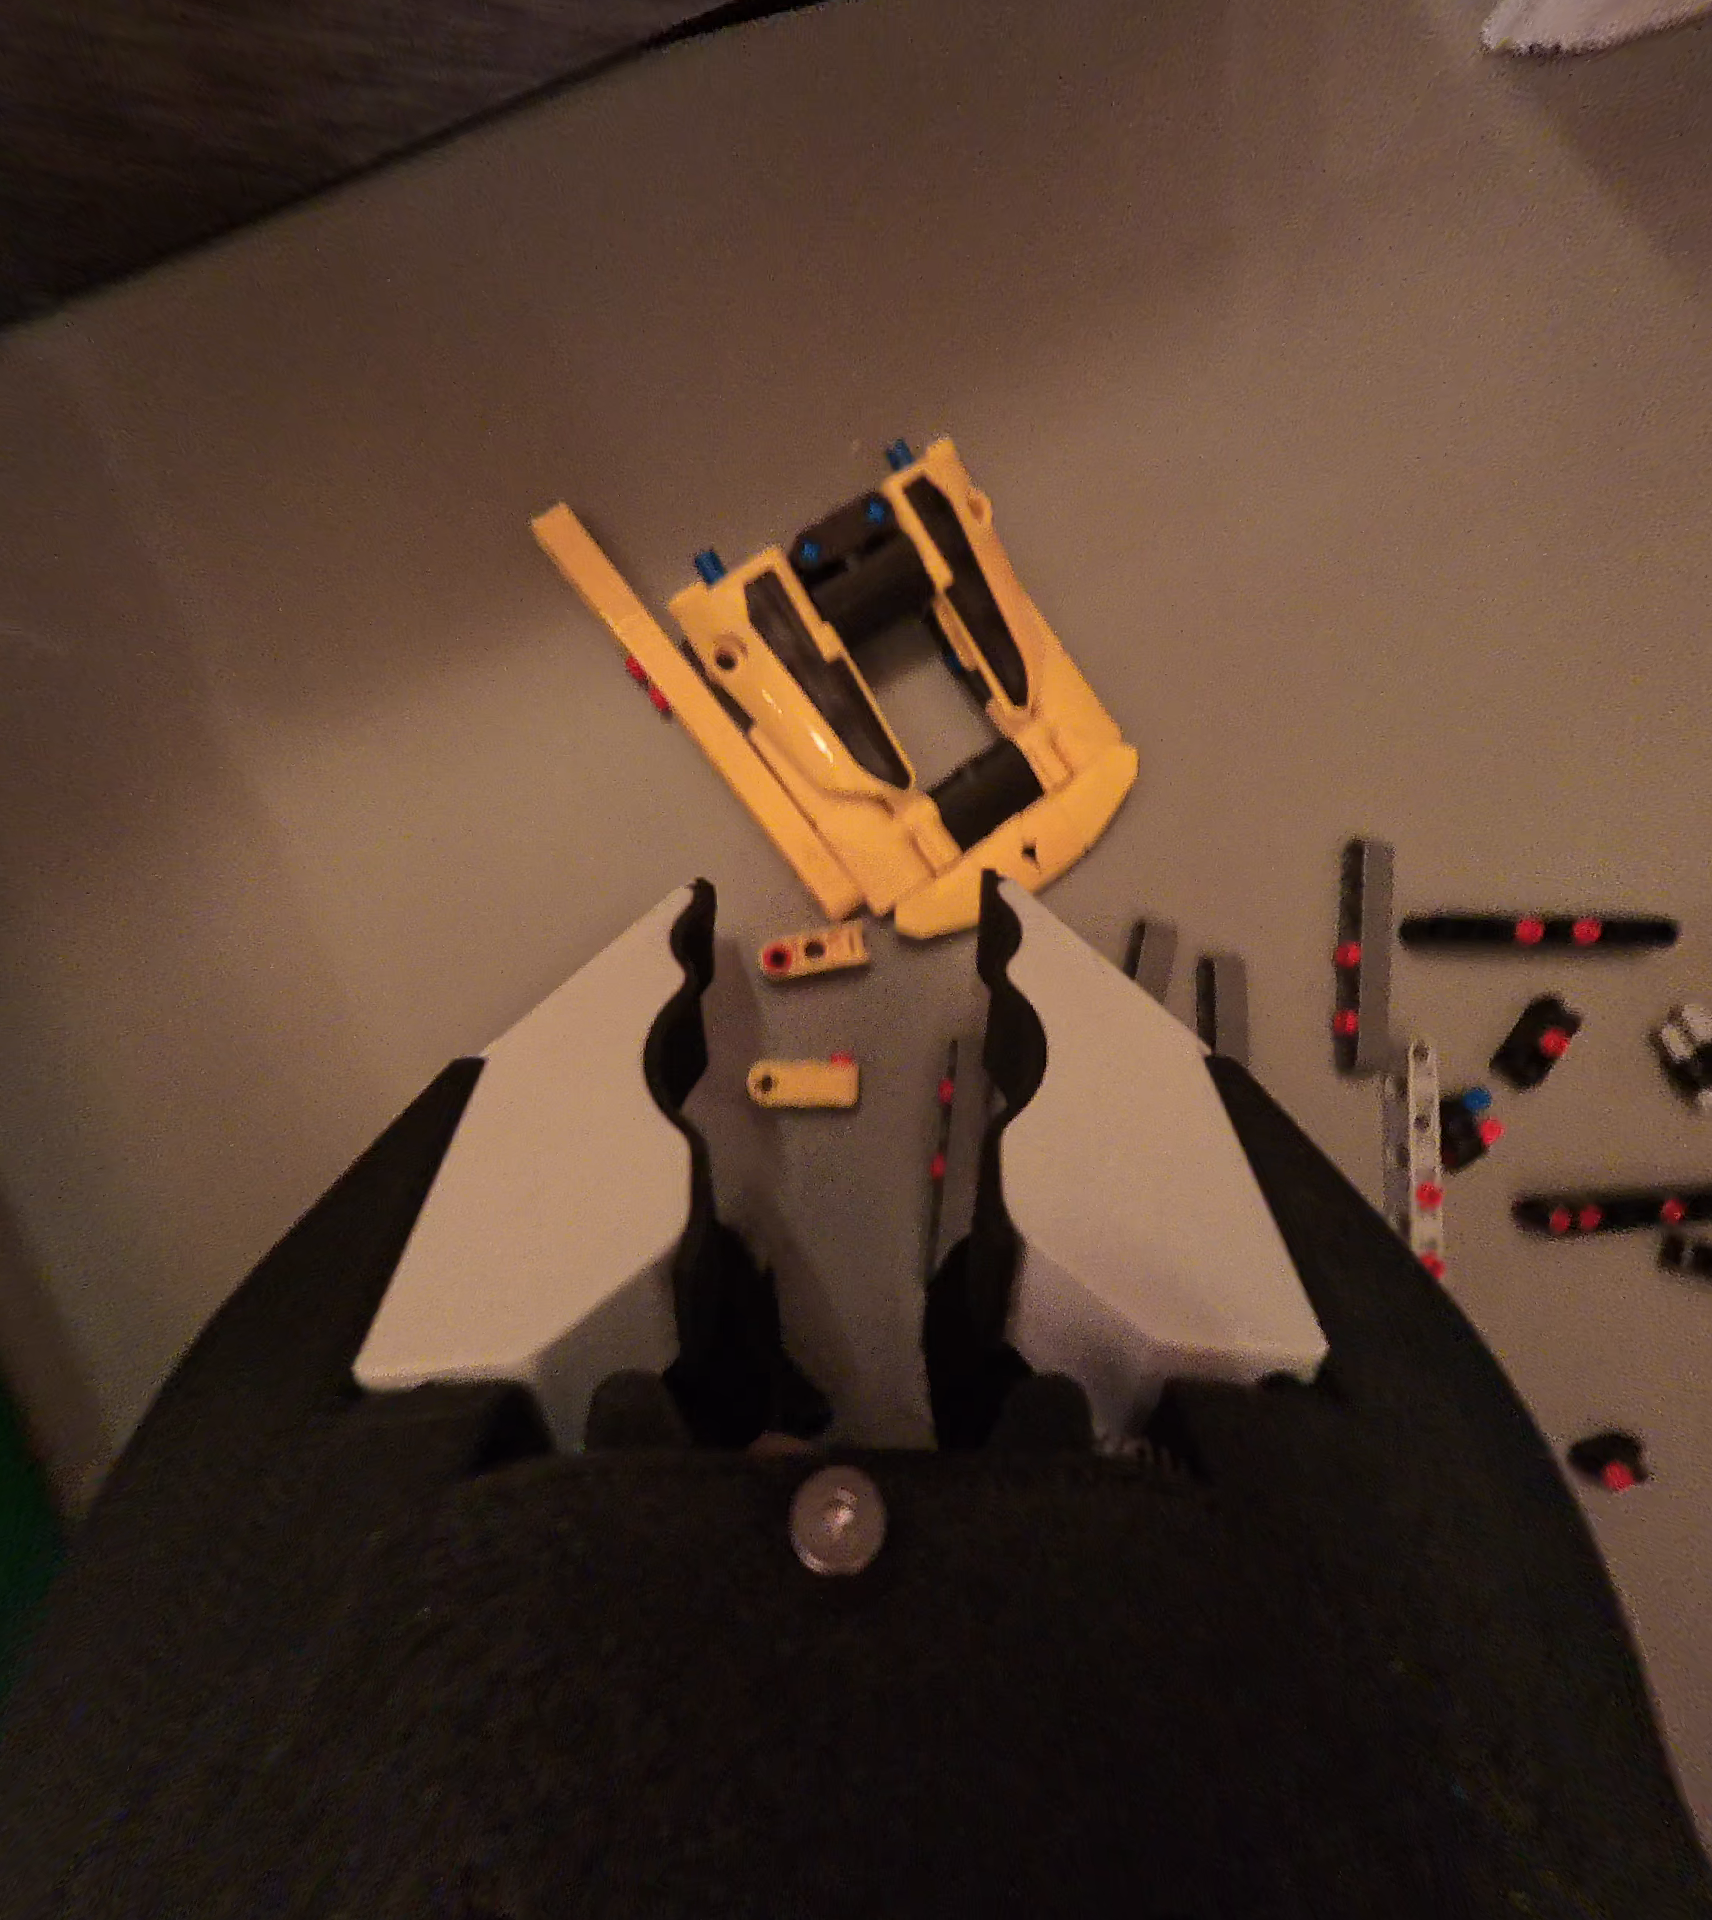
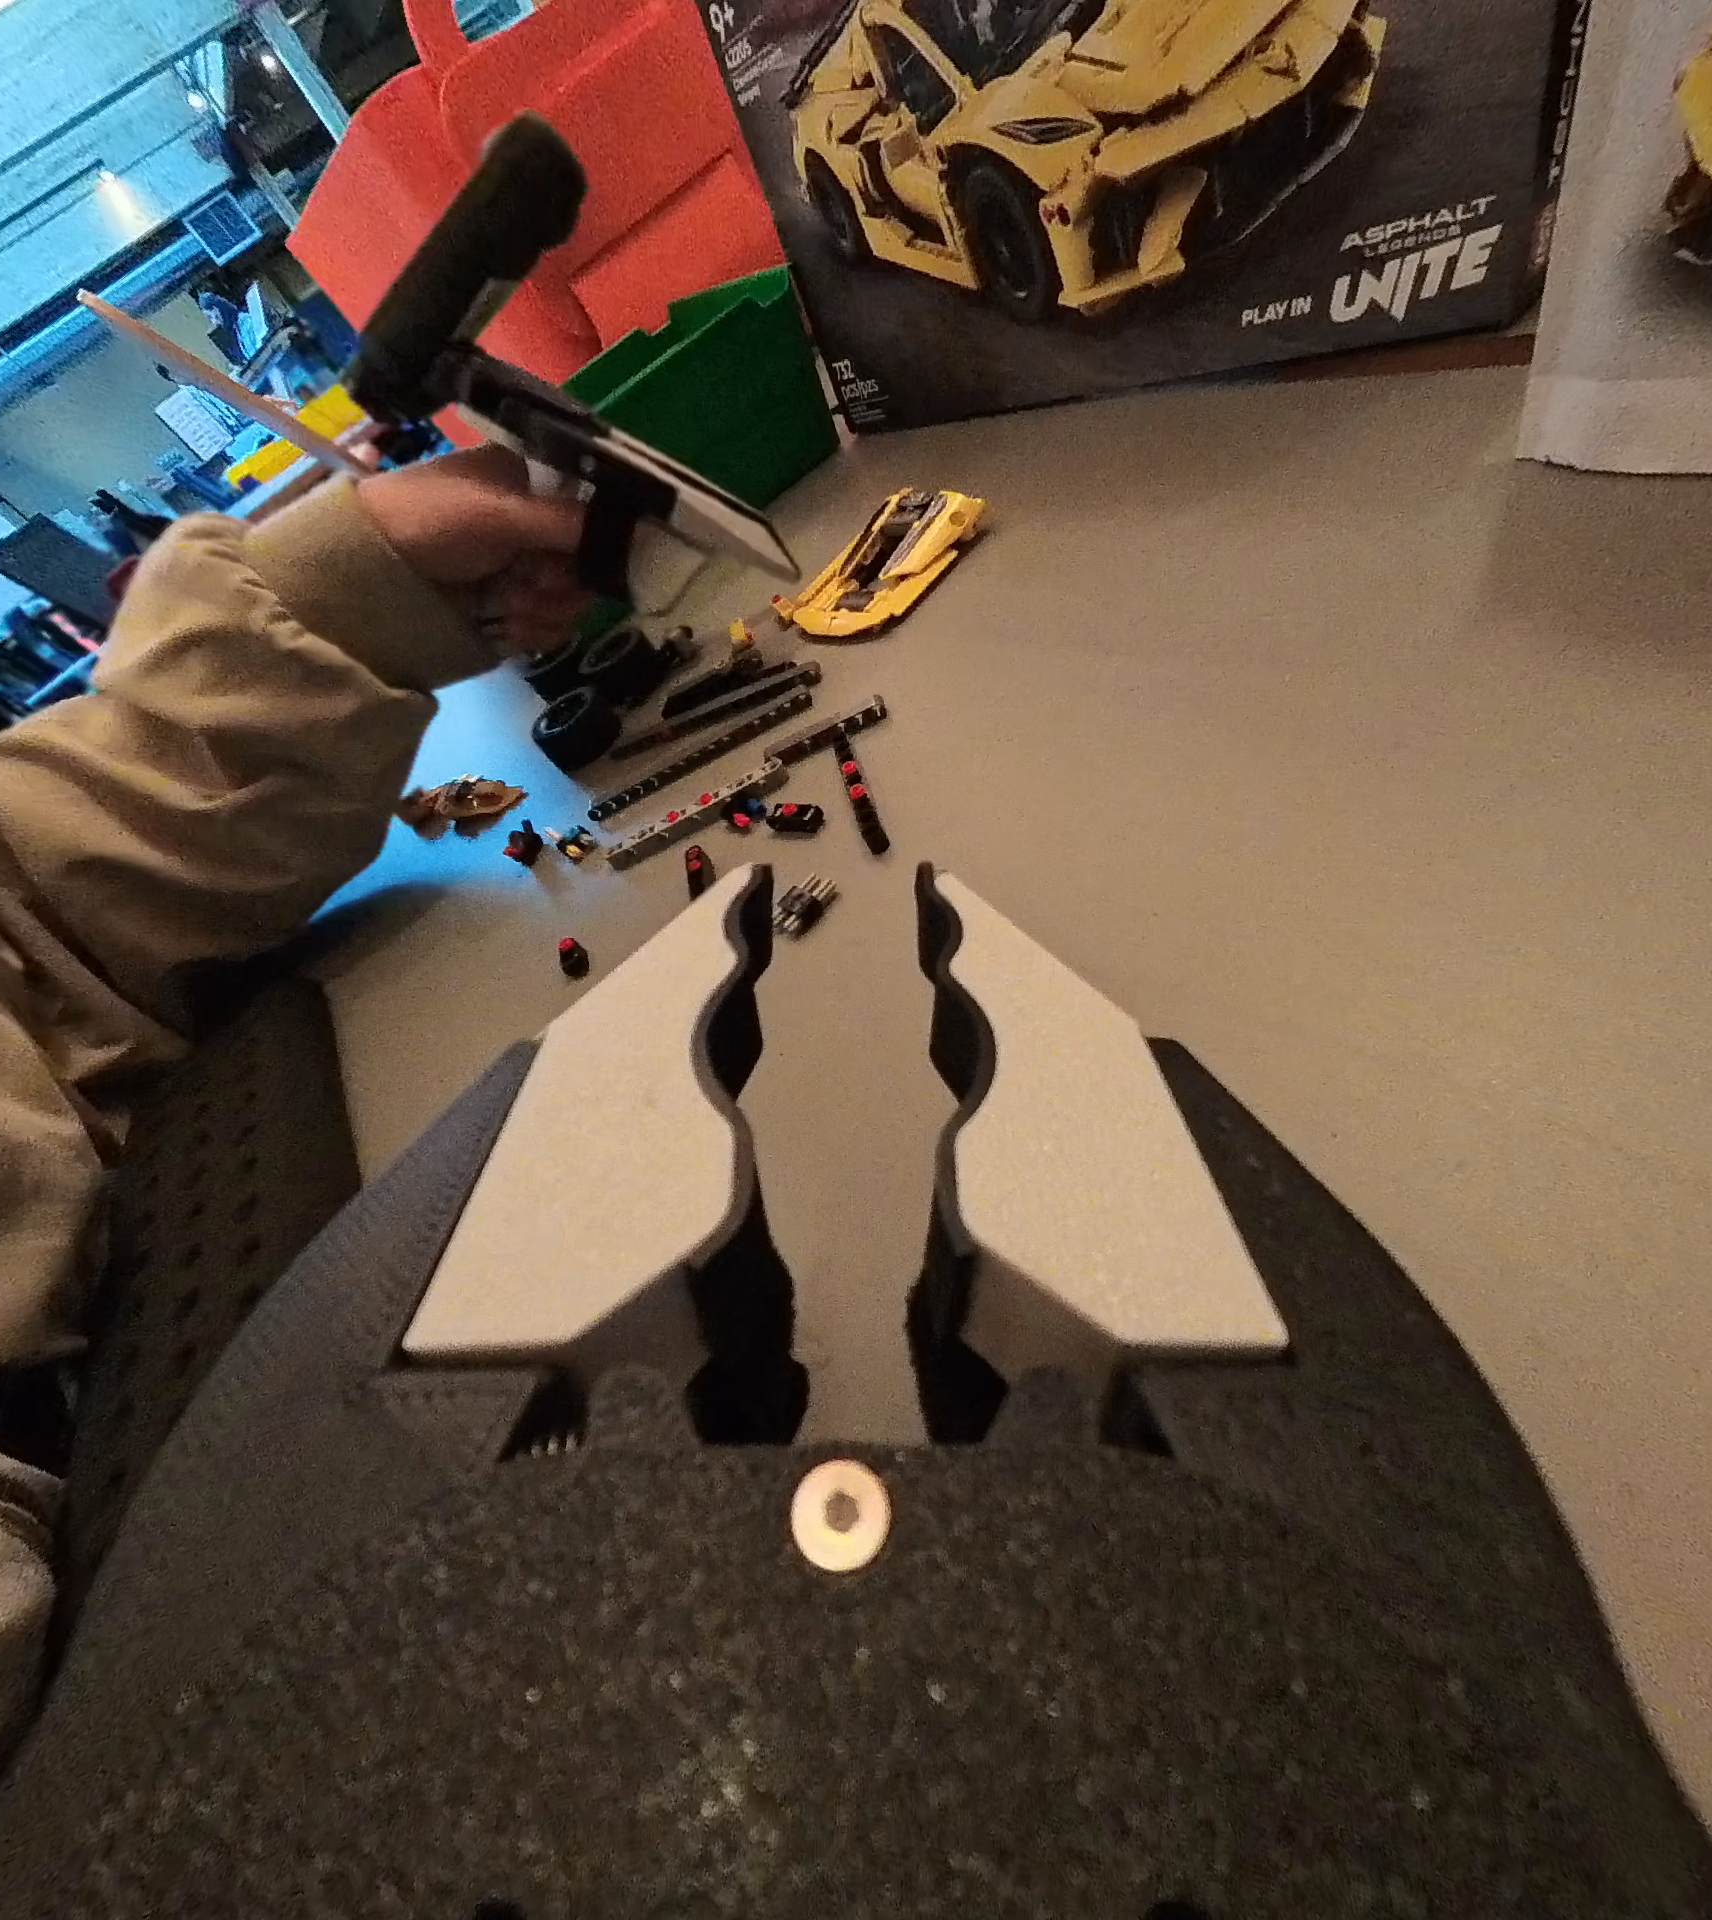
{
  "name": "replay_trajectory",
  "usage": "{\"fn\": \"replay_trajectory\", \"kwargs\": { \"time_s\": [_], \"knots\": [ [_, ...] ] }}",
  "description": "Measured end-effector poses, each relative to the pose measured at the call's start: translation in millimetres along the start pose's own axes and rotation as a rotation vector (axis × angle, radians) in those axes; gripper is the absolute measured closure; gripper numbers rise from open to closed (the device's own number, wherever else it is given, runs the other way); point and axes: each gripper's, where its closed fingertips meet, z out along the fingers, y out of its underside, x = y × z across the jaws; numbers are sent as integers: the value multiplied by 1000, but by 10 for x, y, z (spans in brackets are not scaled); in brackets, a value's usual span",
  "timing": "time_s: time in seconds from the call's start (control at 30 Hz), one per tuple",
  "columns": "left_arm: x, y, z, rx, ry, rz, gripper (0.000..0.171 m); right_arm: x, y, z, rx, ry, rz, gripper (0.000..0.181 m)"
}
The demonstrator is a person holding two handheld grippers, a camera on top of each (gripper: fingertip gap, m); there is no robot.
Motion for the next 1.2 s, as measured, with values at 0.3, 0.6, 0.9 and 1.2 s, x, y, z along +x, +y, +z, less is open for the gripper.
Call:
{"fn": "replay_trajectory", "kwargs": {
  "time_s": [0.3, 0.6, 0.9, 1.2],
  "knots": [
    [-64, -245, 300, -21, -69, 53, 121, -3, 24, 12, -12, -7, 5, 154],
    [-203, -271, 271, -146, -378, 444, 157, 32, 79, 25, -36, 16, -14, 154],
    [431, -673, -758, 335, -15, 289, 160, -142, 309, 132, -160, -57, -108, 150],
    [2479, -110, -1745, 589, 1403, -179, 162, -1147, -263, 45, 63, -616, 127, 141]
  ]
}}
